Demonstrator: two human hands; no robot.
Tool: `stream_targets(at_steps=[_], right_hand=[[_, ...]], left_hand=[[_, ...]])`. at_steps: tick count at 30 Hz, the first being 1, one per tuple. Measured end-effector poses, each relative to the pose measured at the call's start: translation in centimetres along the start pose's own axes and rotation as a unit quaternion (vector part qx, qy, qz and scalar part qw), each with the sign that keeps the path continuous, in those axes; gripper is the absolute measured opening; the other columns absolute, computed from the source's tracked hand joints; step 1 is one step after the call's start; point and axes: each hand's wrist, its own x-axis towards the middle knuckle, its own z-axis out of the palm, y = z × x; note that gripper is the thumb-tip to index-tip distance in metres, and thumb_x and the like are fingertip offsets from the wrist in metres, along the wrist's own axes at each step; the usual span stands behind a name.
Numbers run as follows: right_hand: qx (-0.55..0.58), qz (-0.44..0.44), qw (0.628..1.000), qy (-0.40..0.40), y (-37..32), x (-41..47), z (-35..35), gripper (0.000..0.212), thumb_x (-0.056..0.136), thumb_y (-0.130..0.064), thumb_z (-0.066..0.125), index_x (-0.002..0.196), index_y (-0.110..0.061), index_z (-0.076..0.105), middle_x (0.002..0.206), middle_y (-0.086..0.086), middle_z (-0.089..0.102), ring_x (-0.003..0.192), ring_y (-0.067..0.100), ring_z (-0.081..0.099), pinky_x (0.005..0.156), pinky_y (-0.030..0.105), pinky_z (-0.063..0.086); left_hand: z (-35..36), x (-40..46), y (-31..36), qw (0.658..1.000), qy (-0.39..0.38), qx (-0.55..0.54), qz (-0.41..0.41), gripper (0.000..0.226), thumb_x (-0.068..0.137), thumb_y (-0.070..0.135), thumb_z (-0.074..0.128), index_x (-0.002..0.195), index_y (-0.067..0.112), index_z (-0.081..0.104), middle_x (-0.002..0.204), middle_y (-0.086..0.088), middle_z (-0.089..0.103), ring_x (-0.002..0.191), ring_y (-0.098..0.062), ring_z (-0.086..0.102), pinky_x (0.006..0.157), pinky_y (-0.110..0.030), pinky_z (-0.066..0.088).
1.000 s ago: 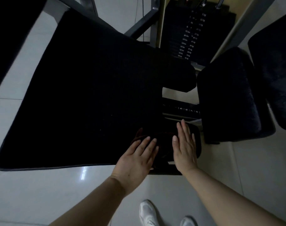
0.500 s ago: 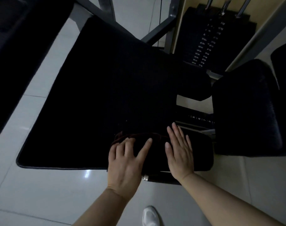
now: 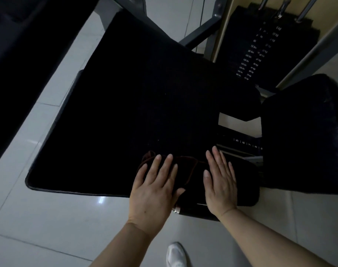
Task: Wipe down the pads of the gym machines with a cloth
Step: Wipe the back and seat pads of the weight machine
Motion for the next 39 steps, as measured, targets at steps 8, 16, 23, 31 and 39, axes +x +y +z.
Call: stream_targets(at_steps=[8,16,23,31,39], right_hand=[[0.005,0.005,1.000,0.002,0.1,-0.1,0.2,0.059,0.099,-0.049,0.004,0.149,-0.026,0.024,0.158,-0.006,0.020,0.146,0.009,0.013,0.119,0.042,0.013],[-0.009,0.005,1.000,0.011,-0.2,-0.1,0.2,0.058,0.099,-0.049,0.006,0.149,-0.023,0.023,0.158,-0.003,0.022,0.146,0.014,0.017,0.119,0.038,0.010],[-0.041,0.010,0.999,0.001,-0.2,-0.1,0.3,0.059,0.098,-0.048,0.010,0.149,-0.022,0.022,0.158,-0.002,0.019,0.146,0.013,0.015,0.119,0.040,0.010],[-0.022,0.000,1.000,0.001,0.0,-0.2,0.3,0.056,0.097,-0.042,0.012,0.148,-0.022,0.019,0.158,-0.004,0.018,0.146,0.012,0.014,0.120,0.041,0.011],[-0.040,0.004,0.999,0.002,-0.1,-0.1,0.6,0.061,0.097,-0.048,0.006,0.150,-0.021,0.021,0.159,-0.003,0.015,0.147,0.013,0.012,0.119,0.044,0.012]], left_hand=[[-0.8,-2.7,-7.1,0.994,0.090,0.061,0.025,0.048,0.102,0.039,0.030,0.125,0.013,0.063,0.143,-0.003,0.046,0.135,-0.026,0.038,0.105,-0.046,0.033],[-1.3,-3.1,-4.0,0.949,0.109,0.052,-0.292,0.046,0.093,0.031,0.038,0.126,0.010,0.061,0.144,-0.015,0.045,0.134,-0.040,0.033,0.111,-0.056,0.015],[-0.4,1.6,2.2,0.979,0.013,0.041,-0.200,0.060,0.088,0.051,0.031,0.131,0.018,0.057,0.145,-0.015,0.044,0.134,-0.040,0.027,0.108,-0.054,0.012],[-2.1,-2.2,-6.8,0.992,0.080,0.072,-0.069,0.040,0.094,0.035,0.040,0.115,0.018,0.069,0.131,-0.003,0.060,0.120,-0.035,0.055,0.101,-0.043,0.031],[-3.0,-0.6,-6.6,0.934,0.052,0.025,-0.354,0.044,0.094,0.039,0.039,0.125,0.017,0.062,0.141,-0.007,0.051,0.131,-0.042,0.033,0.110,-0.054,0.016]])
